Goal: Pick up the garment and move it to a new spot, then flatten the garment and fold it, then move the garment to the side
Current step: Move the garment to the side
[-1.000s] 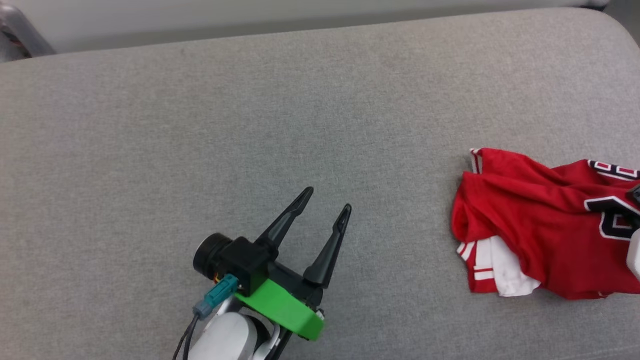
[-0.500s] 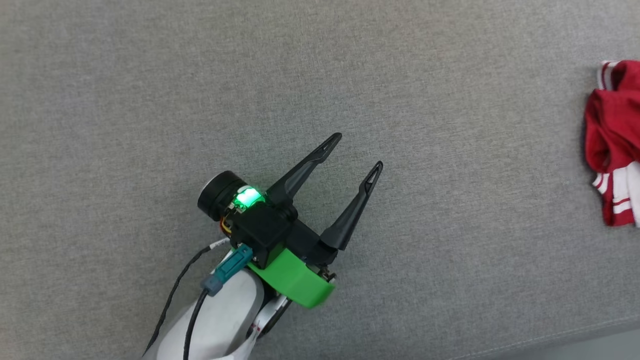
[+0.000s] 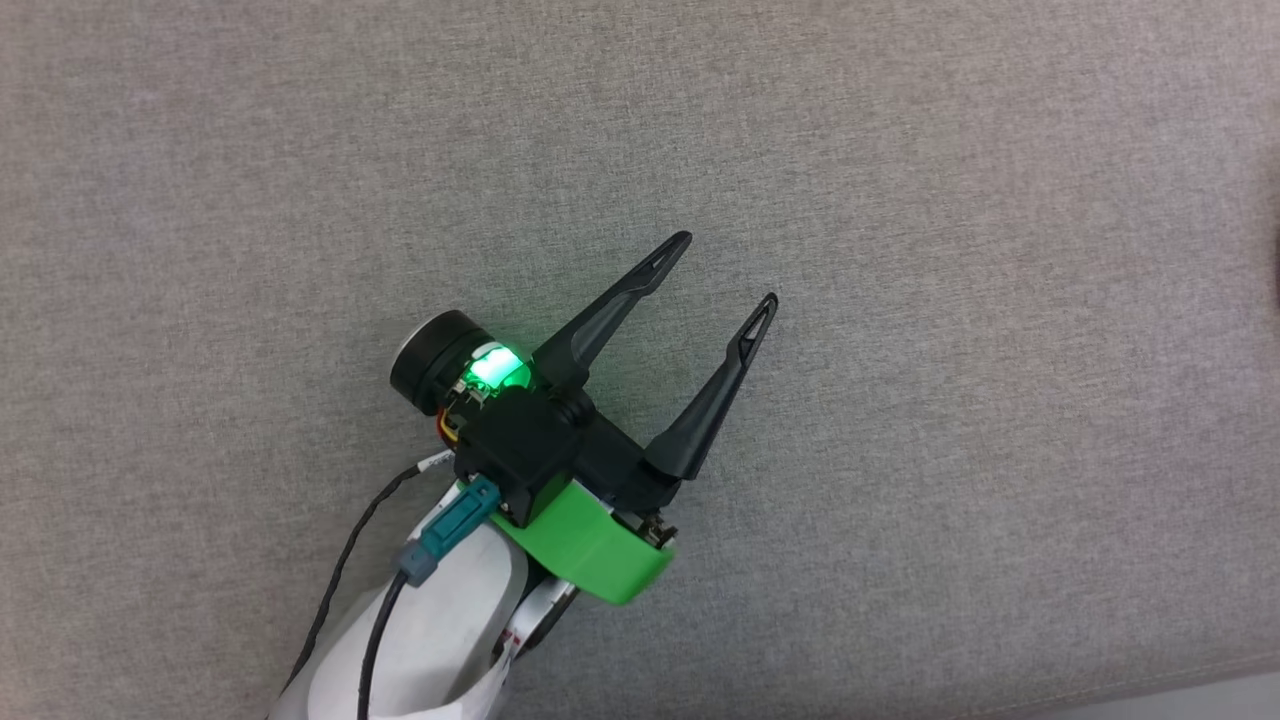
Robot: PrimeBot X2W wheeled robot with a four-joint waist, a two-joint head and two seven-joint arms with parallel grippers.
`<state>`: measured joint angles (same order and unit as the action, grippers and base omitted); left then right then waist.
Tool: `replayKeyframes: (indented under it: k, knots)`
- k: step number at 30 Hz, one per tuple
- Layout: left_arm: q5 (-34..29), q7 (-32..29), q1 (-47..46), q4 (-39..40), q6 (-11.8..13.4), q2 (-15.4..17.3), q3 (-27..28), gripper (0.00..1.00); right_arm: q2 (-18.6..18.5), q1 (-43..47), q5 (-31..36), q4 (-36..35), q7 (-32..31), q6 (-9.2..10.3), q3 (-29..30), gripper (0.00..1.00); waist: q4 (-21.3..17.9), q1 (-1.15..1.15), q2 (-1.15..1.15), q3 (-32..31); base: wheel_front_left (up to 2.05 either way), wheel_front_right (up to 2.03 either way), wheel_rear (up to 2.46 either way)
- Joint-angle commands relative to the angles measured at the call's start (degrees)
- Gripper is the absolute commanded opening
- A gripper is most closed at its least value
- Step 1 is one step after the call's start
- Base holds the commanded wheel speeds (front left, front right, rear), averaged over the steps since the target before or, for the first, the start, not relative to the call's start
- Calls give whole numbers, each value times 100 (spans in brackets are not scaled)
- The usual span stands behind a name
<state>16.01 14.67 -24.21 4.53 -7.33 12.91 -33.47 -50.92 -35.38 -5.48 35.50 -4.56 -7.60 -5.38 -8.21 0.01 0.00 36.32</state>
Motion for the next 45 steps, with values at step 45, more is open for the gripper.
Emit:
replayKeyframes:
  k: [45]
  knots:
    - [439,33,2078,-942,-15,-673,2617,100,3562,2866,-1203,-3822,802,11,811,100,994,-1,0,-3339,0,0,0]
